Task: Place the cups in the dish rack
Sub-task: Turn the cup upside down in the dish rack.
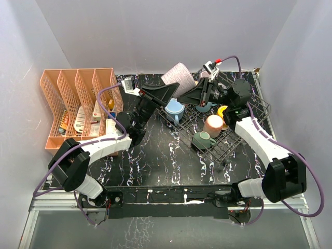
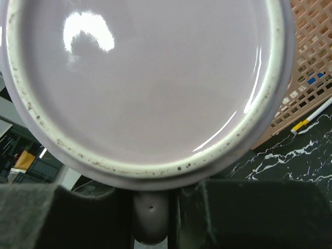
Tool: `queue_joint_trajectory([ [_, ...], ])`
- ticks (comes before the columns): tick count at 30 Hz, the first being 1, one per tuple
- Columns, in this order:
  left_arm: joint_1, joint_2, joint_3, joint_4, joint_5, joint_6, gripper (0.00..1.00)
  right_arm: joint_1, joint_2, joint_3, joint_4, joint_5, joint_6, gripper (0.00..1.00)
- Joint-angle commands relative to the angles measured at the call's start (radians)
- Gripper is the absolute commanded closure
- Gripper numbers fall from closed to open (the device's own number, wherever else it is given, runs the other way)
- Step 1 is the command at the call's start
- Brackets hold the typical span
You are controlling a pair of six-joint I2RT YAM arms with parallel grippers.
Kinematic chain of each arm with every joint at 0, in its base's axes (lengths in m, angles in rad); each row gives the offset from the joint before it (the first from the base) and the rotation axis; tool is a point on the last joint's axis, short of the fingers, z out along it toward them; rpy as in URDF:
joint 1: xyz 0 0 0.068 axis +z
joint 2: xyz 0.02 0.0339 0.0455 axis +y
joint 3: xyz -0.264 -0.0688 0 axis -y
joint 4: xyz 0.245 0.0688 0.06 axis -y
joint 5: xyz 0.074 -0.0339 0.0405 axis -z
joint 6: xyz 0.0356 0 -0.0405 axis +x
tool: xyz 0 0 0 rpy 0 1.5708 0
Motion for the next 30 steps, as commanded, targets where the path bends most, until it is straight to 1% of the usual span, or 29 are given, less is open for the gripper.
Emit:
queue_joint_trajectory([
  [1,-0.006,-0.065,-0.018,0.151,0.031,-0.038,0.72,-0.024,-0.034,-0.031,0.106,-0.041,-0.016,0.92],
  [3,-0.006,-0.074,-0.042,0.125,0.035,-0.05,0.62,-0.032,-0.042,-0.05,0.126,-0.036,-0.027,0.92],
  [5,-0.008,-0.097,-0.067,0.083,0.035,-0.052,0.55,-0.044,-0.045,-0.06,0.138,-0.032,-0.026,0.92],
  [8,-0.008,-0.147,-0.11,-0.024,0.029,-0.023,0.4,-0.064,-0.041,-0.061,0.161,-0.037,-0.017,0.92],
  [9,-0.007,-0.175,-0.126,-0.07,0.027,-0.007,0.36,-0.072,-0.037,-0.06,0.168,-0.047,-0.022,0.92],
  [12,-0.008,-0.24,-0.171,-0.198,0.018,0.027,0.31,-0.094,-0.034,-0.046,0.168,-0.078,-0.054,0.92],
  [16,-0.008,-0.315,-0.233,-0.381,-0.006,0.054,0.3,-0.119,-0.019,-0.009,0.092,-0.136,-0.159,0.92],
  [18,-0.009,-0.367,-0.265,-0.471,-0.02,0.079,0.3,-0.133,-0.001,0.029,-0.017,-0.185,-0.291,0.92],
  [21,-0.009,-0.442,-0.308,-0.565,-0.037,0.107,0.3,-0.156,0.009,0.085,-0.238,-0.2,-0.593,0.92],
  [25,-0.009,-0.568,-0.347,-0.757,-0.078,0.16,0.3,-0.192,0.001,0.159,-0.561,-0.152,-1.012,0.92],
  [26,-0.009,-0.599,-0.354,-0.807,-0.094,0.172,0.3,-0.199,0.0,0.176,-0.663,-0.132,-1.104,0.92],
  [28,-0.009,-0.656,-0.367,-0.908,-0.124,0.19,0.3,-0.214,-0.007,0.189,-0.766,-0.092,-1.261,0.92],
  [30,-0.007,-0.711,-0.384,-0.973,-0.146,0.199,0.3,-0.222,-0.013,0.186,-0.853,-0.042,-1.411,0.92],
])
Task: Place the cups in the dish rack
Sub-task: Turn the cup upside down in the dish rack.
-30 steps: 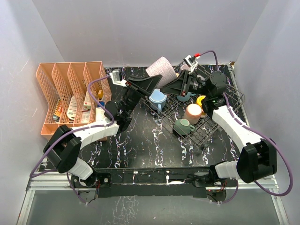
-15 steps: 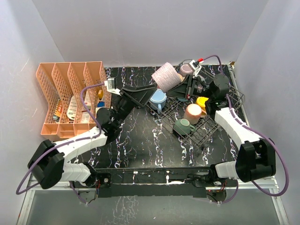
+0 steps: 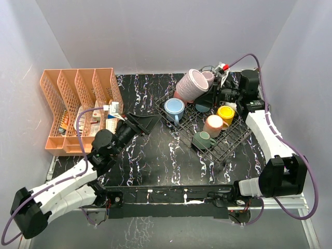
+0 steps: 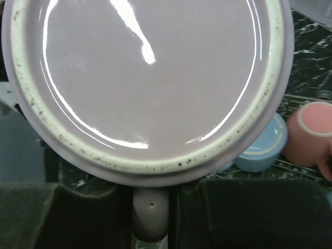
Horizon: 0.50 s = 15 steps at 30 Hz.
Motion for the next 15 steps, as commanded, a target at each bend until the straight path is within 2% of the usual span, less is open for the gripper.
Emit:
queue_joint_trajectory([
  [1,-0.001,-0.114,-0.028,-0.21,-0.079,0.061,0.3,-0.024,-0.039,0.071,-0.275,0.103,-0.531,0.92],
  [7,-0.001,-0.184,-0.065,-0.268,-0.123,0.064,0.3,-0.036,0.01,0.083,-0.427,0.169,-0.828,0.92],
  [15,0.0,-0.213,-0.076,-0.306,-0.144,0.092,0.31,-0.045,0.182,0.211,-0.596,0.224,-1.067,0.92],
])
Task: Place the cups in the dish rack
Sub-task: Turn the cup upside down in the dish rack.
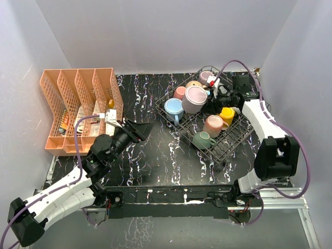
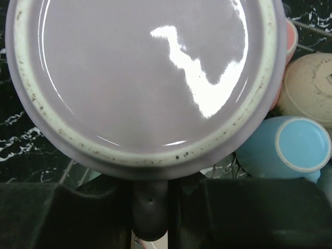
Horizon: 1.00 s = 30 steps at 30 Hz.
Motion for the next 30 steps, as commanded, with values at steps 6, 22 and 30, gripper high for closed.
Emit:
queue_joint_trajectory([
  [6,-0.001,-0.092,-0.045,-0.031,-0.065,0.034,0.31,-0.008,0.097,0.138,-0.055,0.049,-0.367,0.92],
  [22,-0.001,-0.144,-0.095,-0.035,-0.103,0.05,0.31,-0.009,0.284,0.245,-0.225,0.107,-0.794,0.92],
  [30,-0.001,-0.132,-0.098,-0.02,-0.104,0.045,0.31,0.001,0.355,0.318,-0.313,0.121,-0.959,0.92],
])
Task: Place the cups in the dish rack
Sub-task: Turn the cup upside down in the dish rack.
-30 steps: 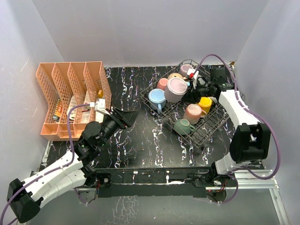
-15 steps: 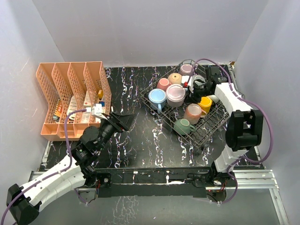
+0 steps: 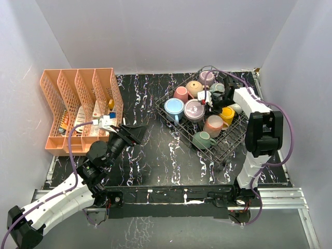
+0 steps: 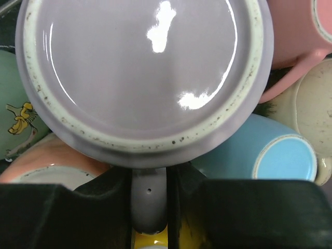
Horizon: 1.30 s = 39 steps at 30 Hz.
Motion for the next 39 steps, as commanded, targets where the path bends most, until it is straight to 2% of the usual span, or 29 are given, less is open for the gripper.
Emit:
queue_joint_trajectory([
  [1,-0.002,0.0,-0.015,0.022,-0.009,0.006,0.31,0.009,-0.006,0.097,-0.011,-0.062,-0.119,0.92],
  [15,-0.001,-0.014,-0.014,0.003,-0.025,0.029,0.31,0.062,0.066,0.158,0.006,0.014,-0.18,0.92],
  [30,-0.001,-0.04,-0.025,-0.011,-0.044,0.046,0.3,0.098,0.125,0.153,0.094,0.068,-0.122,0.92],
  [36,-0.001,-0.043,-0.027,-0.022,-0.049,0.052,0.3,0.105,0.151,0.156,0.097,0.059,-0.086,0.89],
  [39,-0.001,-0.048,-0.031,-0.022,-0.047,0.049,0.3,0.107,0.16,0.16,0.082,0.059,-0.084,0.83],
])
